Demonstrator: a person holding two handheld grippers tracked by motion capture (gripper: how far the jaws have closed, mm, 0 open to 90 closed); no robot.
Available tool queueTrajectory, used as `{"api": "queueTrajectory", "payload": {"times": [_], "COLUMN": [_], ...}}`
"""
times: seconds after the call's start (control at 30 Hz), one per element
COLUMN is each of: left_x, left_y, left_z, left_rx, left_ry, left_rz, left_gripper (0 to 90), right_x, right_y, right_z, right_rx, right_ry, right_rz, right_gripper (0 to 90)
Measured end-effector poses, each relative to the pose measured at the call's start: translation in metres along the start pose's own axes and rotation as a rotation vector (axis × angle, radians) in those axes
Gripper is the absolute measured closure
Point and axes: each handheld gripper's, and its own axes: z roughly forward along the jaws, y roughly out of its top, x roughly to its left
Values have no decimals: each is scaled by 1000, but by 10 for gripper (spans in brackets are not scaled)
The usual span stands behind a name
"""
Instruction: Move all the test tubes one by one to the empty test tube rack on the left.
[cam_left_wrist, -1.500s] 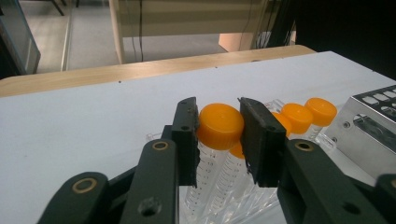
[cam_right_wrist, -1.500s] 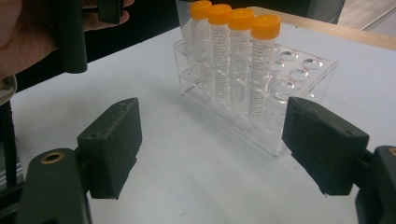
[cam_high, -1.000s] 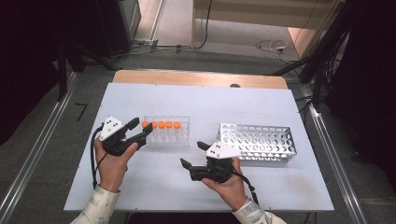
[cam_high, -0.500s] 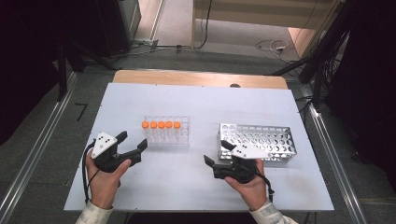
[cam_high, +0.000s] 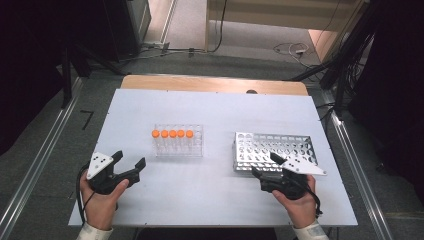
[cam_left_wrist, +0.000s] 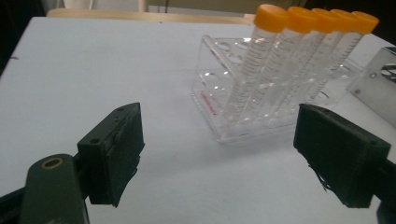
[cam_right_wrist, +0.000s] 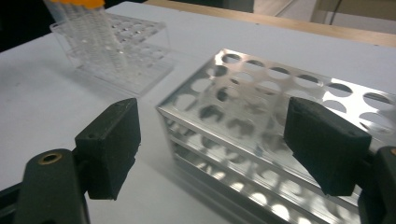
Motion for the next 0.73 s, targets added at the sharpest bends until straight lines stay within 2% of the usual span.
{"api": "queueTrajectory", "payload": {"times": [0.23,0.47,0.63,0.73], "left_x": [18,23,25,27], "left_y": [-11,-17,-21,-24], "left_z": [-7,-8,-5,-1], "left_rx": [14,27,53,77], "left_ry": [54,78,90,104], "left_rz": [-32,-42,-42,-38], "left_gripper": [151,133,126,123], "right_x": [-37,-68,-92,-102], "right_y": [-18,-36,-53,-64], "right_z": [-32,-58,-70,-72], "right_rx": [-4,11,64,118], "right_ry": [-110,-219,-293,-304], "right_rz": [56,98,142,169], "right_gripper": [175,165,158,146]}}
